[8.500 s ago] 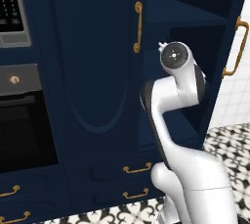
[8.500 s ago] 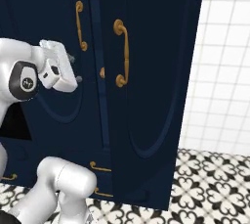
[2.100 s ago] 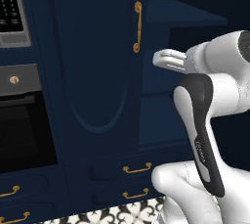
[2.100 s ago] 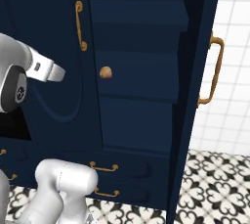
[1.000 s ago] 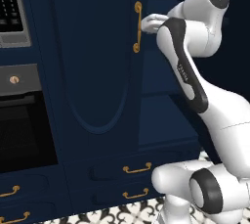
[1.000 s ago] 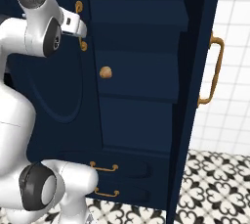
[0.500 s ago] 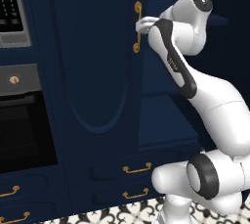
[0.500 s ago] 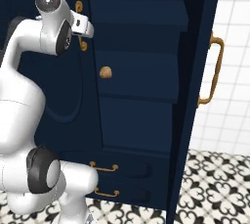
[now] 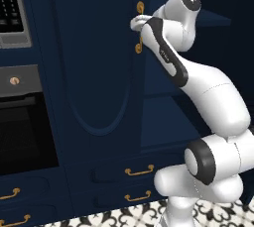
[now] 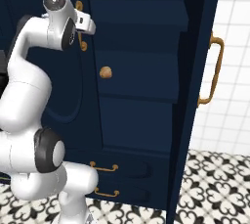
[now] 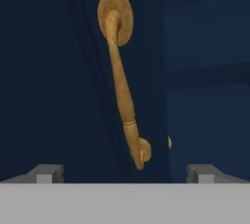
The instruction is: Open the cabinet, pick up the bread from the cabinet and place it in the basket. Then move the basket to the dining counter.
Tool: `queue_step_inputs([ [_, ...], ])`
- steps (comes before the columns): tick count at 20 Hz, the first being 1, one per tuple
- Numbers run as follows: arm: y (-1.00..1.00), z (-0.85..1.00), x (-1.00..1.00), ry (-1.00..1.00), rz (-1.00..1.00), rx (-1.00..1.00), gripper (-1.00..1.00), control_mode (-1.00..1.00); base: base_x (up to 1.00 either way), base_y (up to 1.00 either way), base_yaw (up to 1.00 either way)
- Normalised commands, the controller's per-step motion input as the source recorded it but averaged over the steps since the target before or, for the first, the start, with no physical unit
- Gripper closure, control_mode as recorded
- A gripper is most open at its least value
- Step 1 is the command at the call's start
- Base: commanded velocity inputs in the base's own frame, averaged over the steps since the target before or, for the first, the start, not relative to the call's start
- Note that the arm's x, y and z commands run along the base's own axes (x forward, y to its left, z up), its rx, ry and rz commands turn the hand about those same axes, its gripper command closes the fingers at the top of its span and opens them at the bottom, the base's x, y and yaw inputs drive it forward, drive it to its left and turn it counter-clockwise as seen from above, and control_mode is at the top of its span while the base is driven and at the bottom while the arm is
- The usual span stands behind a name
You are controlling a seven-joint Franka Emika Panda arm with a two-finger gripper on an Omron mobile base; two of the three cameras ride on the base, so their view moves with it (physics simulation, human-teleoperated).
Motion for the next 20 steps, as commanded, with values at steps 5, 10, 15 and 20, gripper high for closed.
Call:
queue_step_inputs([
  [5,0.18,-0.13,0.57,0.0,0.0,0.0,-1.0,-1.0,0.0,0.0,0.0],
  [10,0.0,-0.09,0.38,0.0,0.0,-0.03,-1.0,-1.0,0.0,0.0,0.0],
  [15,0.0,-0.07,0.04,0.0,0.0,-0.01,-1.0,-1.0,0.0,0.0,0.0],
  [20,0.0,-0.16,0.18,0.0,0.0,0.0,-1.0,-1.0,0.0,0.0,0.0],
])
